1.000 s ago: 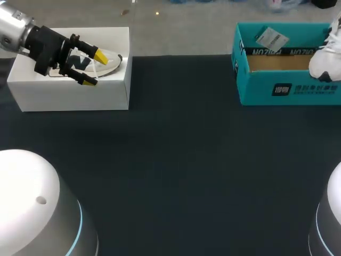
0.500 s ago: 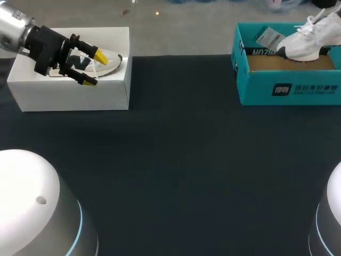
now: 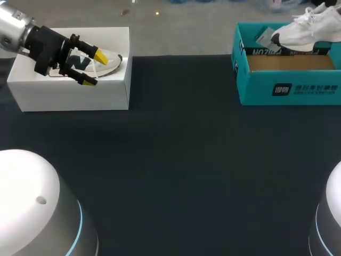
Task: Take the shoe out of the shoebox, open the shoe tongue, remove and reinsert the insole, then place the shoe into the shoebox
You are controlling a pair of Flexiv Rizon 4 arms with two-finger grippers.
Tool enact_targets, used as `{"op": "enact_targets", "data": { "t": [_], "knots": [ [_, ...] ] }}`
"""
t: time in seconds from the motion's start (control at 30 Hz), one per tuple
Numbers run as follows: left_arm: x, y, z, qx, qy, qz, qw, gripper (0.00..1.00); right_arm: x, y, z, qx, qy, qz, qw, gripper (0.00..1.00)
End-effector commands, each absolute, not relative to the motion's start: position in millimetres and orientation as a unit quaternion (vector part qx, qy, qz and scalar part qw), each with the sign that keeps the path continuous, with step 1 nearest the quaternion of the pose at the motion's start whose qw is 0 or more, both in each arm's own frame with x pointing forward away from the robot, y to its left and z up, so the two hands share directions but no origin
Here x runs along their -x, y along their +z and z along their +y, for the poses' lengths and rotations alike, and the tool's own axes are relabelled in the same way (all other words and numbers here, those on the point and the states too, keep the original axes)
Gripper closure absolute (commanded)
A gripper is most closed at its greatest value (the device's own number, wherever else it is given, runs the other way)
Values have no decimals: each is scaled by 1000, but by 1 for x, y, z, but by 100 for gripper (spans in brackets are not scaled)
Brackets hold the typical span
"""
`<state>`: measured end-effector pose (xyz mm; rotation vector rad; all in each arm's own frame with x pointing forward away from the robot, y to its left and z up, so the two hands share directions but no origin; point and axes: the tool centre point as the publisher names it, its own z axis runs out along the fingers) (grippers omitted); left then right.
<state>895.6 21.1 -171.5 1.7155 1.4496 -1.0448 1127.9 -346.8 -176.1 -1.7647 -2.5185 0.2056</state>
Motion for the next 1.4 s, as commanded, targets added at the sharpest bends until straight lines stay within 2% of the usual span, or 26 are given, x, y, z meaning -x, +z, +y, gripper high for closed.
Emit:
{"op": "enact_targets", "data": {
  "t": [0.03,0.23,0.4,1.03,1.17,1.4],
  "knots": [
    [-896,-171,21,-656,-398,553,325,0,-1133,-179,-356,599,43,-799,42,100],
    [-896,-171,21,-656,-398,553,325,0,-1128,-188,-361,663,30,-747,-46,100],
    [-896,-171,21,-656,-398,553,325,0,-1121,-194,-364,676,50,-732,-68,100],
    [-896,-171,21,-656,-398,553,325,0,-1121,-194,-364,676,50,-732,-68,100],
    [-896,-171,21,-656,-398,553,325,0,-1113,-212,-357,715,38,-692,-86,100],
    [-896,-171,21,-656,-398,553,325,0,-1108,-225,-360,739,44,-668,-78,100]
  ]
}}
